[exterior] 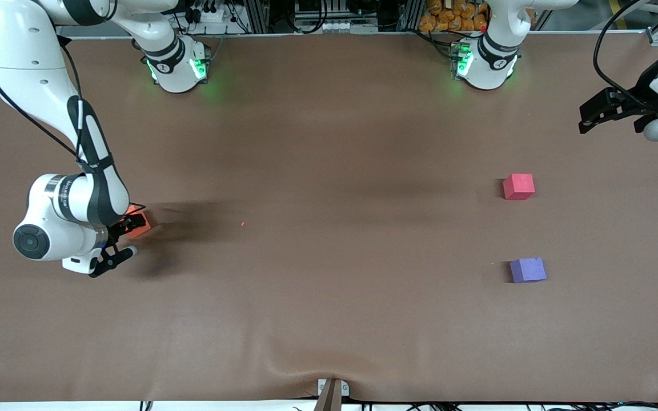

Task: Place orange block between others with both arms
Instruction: 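Close the right gripper on the orange cube and lift it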

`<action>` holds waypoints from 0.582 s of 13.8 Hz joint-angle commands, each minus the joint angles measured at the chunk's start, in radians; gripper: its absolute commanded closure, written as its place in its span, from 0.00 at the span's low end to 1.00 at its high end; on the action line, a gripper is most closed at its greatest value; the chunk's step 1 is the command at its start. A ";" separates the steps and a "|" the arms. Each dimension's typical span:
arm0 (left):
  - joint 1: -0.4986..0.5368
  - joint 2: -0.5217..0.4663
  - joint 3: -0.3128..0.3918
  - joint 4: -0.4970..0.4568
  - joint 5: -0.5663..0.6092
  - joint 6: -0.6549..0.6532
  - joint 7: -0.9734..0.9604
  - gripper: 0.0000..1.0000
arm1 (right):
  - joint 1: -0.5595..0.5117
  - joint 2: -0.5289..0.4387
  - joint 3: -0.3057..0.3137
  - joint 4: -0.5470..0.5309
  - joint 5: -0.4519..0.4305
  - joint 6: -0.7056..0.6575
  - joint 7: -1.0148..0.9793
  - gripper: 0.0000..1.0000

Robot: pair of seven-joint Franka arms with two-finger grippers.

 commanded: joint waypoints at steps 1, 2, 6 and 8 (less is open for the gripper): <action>0.000 0.001 0.002 0.013 0.008 -0.013 0.019 0.00 | -0.002 -0.010 0.001 -0.005 0.021 0.006 -0.037 0.00; 0.000 0.001 0.002 0.013 0.008 -0.011 0.019 0.00 | -0.007 -0.009 0.001 -0.009 0.021 0.006 -0.041 0.00; 0.007 0.001 0.002 0.013 0.006 -0.011 0.019 0.00 | -0.010 0.000 0.000 -0.034 0.021 0.006 -0.057 0.00; 0.009 -0.001 0.002 0.013 0.006 -0.013 0.019 0.00 | -0.010 0.000 0.000 -0.053 0.021 0.006 -0.057 0.05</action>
